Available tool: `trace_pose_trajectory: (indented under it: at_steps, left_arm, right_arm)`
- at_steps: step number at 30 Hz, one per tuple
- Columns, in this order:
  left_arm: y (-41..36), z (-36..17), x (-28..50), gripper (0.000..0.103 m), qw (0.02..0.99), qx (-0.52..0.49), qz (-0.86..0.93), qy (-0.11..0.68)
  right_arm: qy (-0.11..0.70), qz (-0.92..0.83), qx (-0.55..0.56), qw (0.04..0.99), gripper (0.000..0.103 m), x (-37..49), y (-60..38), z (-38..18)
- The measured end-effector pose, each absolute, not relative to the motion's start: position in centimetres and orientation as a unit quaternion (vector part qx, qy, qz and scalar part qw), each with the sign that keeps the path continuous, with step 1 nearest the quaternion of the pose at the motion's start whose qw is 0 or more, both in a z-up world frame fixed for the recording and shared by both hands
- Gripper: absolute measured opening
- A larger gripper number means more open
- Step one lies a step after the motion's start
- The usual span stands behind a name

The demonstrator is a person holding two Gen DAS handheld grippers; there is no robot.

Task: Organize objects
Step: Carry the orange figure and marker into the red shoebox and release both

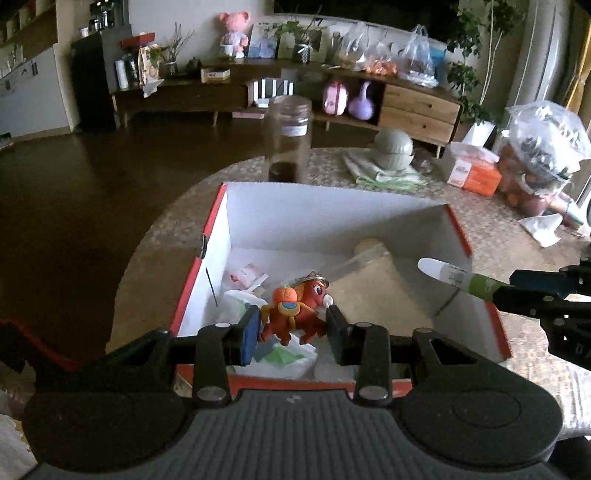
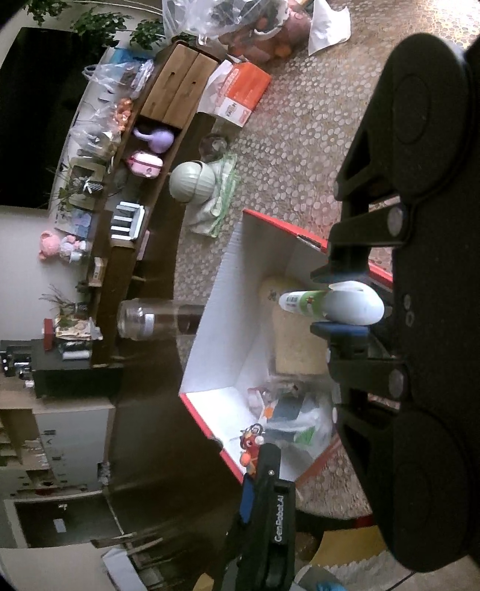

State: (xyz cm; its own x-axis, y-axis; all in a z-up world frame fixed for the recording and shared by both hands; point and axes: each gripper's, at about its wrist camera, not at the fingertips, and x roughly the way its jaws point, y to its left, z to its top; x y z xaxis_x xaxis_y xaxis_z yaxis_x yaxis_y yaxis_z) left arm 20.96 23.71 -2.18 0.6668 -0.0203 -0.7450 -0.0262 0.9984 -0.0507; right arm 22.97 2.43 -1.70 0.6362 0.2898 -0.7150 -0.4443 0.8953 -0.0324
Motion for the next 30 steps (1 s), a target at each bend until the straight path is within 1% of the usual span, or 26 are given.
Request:
trace_pose_trajectory:
  at_steps: [18, 28, 30]
  left_arm:
    - [23.2, -7.5, 27.8, 0.037, 0.882, 0.012, -0.003, 0.472]
    - [22.6, -9.1, 28.5, 0.038, 0.865, 0.041, -0.008, 0.499]
    - [22.3, -9.3, 28.4, 0.038, 0.865, 0.054, -0.008, 0.498]
  right_arm:
    - [0.402, 0.164, -0.165, 0.886, 0.022, 26.4, 5.3, -6.4]
    - [0.428, 0.17, -0.151, 0.875, 0.022, 26.6, 5.1, -7.4]
    - [0.435, 0.176, -0.14, 0.872, 0.026, 26.6, 5.0, -7.3]
